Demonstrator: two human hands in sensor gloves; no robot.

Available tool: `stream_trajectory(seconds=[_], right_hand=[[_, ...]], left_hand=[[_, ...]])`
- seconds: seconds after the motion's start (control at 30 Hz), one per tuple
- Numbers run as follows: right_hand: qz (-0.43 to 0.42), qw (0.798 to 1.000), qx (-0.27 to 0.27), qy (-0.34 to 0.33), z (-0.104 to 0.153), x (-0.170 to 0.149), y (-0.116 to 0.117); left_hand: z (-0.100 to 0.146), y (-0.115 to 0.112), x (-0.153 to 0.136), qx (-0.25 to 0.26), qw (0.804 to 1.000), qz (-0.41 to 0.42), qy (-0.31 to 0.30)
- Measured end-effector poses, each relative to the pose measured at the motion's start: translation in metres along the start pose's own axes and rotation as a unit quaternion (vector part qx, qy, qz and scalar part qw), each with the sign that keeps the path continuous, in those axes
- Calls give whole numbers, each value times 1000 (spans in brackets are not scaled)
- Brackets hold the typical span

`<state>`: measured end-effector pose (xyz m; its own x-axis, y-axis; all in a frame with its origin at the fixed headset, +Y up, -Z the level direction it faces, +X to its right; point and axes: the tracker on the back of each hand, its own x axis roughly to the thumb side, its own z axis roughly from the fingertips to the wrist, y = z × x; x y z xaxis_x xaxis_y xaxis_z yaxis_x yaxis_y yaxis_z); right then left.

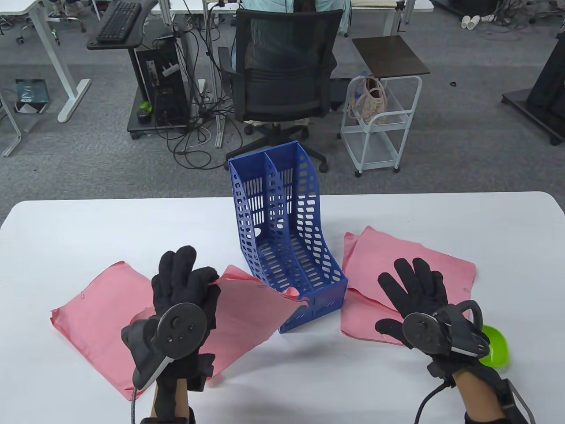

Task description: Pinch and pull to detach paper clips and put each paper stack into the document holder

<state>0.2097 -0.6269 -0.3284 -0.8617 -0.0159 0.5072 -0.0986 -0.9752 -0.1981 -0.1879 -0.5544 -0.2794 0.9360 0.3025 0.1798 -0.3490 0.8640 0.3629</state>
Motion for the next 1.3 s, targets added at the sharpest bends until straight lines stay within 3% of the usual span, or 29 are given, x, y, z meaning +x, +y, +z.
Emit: stream_trajectory(seconds=[0.23,0.37,0.53,0.83,1.0,1.13,1.3], right_hand=[[-150,982,-88,-67,-26,48,-43],[-154,980,-95,-84,-38,75,-57],[-148,980,-109,-76,-44,92,-57],[-174,971,-132,-95,-43,95,-55],[-167,970,-133,-115,-38,94,-63],[-159,970,-133,-128,-34,93,-68],[-139,974,-123,-130,-31,92,-71]], left_hand=[[3,-17,34,-28,997,20,-70],[6,-29,49,-37,995,13,-96],[10,-31,57,-25,994,-4,-108],[12,-30,56,-25,991,15,-129],[-3,-39,34,-134,980,66,-128],[-14,-58,28,-244,952,114,-147],[-17,-76,38,-296,929,129,-180]])
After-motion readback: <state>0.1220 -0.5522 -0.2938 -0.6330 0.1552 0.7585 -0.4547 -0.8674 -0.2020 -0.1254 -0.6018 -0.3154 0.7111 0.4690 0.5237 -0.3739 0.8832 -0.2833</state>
